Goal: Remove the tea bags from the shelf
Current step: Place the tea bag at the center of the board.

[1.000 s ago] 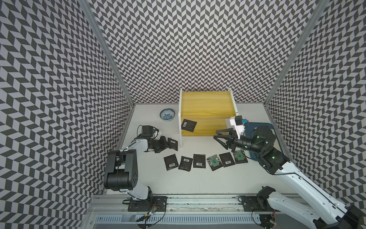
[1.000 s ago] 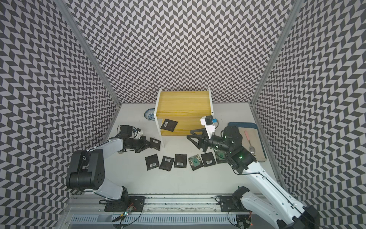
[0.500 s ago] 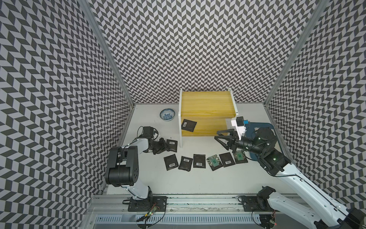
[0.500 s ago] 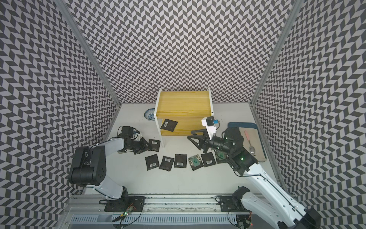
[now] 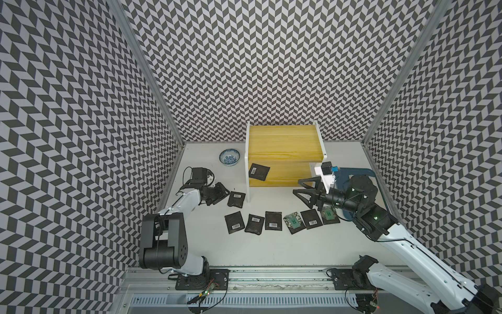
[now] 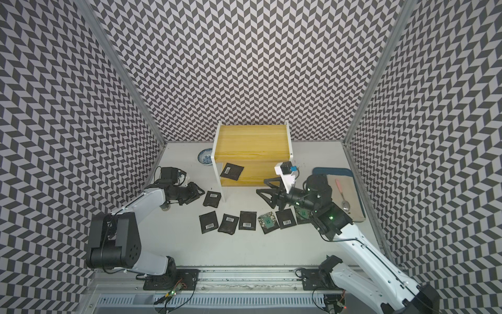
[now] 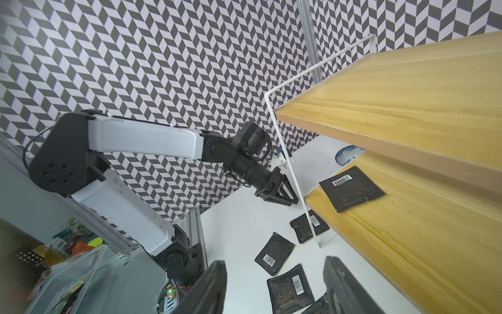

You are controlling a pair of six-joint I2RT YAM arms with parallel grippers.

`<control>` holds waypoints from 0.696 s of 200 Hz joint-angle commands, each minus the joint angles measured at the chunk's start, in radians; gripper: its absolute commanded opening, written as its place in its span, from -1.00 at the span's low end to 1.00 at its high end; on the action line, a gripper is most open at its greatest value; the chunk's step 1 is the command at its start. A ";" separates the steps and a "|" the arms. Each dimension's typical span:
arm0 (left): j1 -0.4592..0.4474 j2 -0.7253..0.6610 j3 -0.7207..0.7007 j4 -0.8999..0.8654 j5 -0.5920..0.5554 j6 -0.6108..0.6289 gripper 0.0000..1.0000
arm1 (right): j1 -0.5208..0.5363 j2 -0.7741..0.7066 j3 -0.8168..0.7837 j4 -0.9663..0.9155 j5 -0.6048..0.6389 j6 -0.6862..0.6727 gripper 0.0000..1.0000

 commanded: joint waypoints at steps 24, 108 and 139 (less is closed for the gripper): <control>-0.059 -0.160 0.024 -0.037 0.051 0.009 -0.10 | 0.083 -0.005 -0.002 -0.014 0.092 -0.158 0.31; -0.125 -0.403 0.013 -0.054 0.166 0.051 -0.01 | 0.257 0.040 -0.035 0.019 0.347 -0.379 0.40; -0.125 -0.448 0.005 -0.041 0.208 0.051 0.00 | 0.285 0.056 -0.040 0.035 0.392 -0.408 0.39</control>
